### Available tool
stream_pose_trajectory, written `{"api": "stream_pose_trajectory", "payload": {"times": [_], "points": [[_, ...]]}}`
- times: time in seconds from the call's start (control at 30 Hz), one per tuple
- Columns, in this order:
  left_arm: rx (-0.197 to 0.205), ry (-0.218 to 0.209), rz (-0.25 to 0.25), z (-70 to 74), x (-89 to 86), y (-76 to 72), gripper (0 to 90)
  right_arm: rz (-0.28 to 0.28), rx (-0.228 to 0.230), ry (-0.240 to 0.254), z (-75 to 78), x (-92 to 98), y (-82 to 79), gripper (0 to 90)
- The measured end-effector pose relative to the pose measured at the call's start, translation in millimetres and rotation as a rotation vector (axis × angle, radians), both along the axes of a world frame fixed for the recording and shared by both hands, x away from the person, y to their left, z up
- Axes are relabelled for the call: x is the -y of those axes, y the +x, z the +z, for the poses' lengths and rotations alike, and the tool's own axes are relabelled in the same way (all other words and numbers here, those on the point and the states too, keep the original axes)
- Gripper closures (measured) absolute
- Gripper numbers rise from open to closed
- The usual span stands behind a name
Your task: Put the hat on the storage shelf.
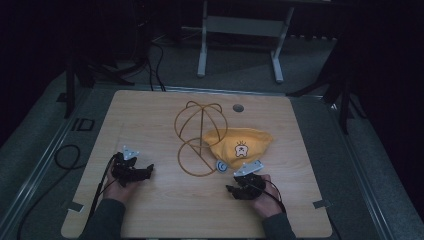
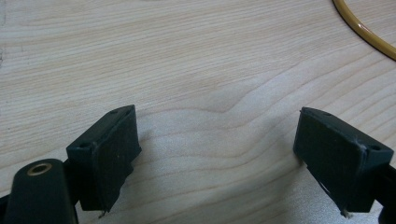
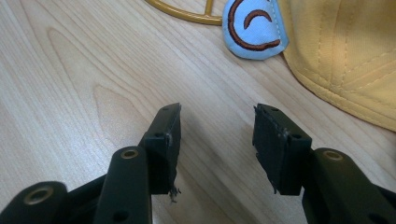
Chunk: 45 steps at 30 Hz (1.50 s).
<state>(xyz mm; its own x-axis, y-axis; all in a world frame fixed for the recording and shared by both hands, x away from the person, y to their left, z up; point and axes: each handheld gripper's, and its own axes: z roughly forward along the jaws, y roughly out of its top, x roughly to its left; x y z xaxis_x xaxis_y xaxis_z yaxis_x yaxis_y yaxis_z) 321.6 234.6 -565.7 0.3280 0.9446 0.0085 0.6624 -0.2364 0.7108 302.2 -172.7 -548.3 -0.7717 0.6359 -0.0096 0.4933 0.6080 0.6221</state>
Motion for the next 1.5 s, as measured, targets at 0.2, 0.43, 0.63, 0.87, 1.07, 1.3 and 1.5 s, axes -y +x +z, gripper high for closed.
{"api": "stream_pose_trajectory", "payload": {"times": [0.2,0.43,0.63,0.87,1.07,1.3,1.5], "points": [[0.001,-0.001,0.002,-0.1,0.1,0.0,14.4,0.016,0.029,-0.041,3.6,-7.6,-0.1,54.4],[-0.001,0.000,0.001,0.1,0.1,0.0,14.4,0.027,0.091,-0.021,22.4,-18.3,5.7,53.4],[-0.001,0.000,0.001,0.1,0.2,0.1,14.3,0.027,0.132,0.025,32.8,-24.4,14.9,52.5],[-0.001,-0.002,-0.001,0.0,0.6,0.7,14.3,0.043,0.143,0.012,29.5,-40.1,26.7,53.6],[-0.001,-0.003,0.000,0.0,0.8,0.9,14.3,0.029,0.134,-0.029,17.8,-48.9,37.5,55.9],[0.001,-0.005,0.001,-0.1,1.1,1.0,14.3,-0.005,0.091,-0.078,7.5,-45.1,47.4,56.8],[0.001,-0.005,0.001,-0.1,1.1,1.0,14.3,-0.036,0.069,-0.101,4.8,-38.1,52.2,62.0]]}}
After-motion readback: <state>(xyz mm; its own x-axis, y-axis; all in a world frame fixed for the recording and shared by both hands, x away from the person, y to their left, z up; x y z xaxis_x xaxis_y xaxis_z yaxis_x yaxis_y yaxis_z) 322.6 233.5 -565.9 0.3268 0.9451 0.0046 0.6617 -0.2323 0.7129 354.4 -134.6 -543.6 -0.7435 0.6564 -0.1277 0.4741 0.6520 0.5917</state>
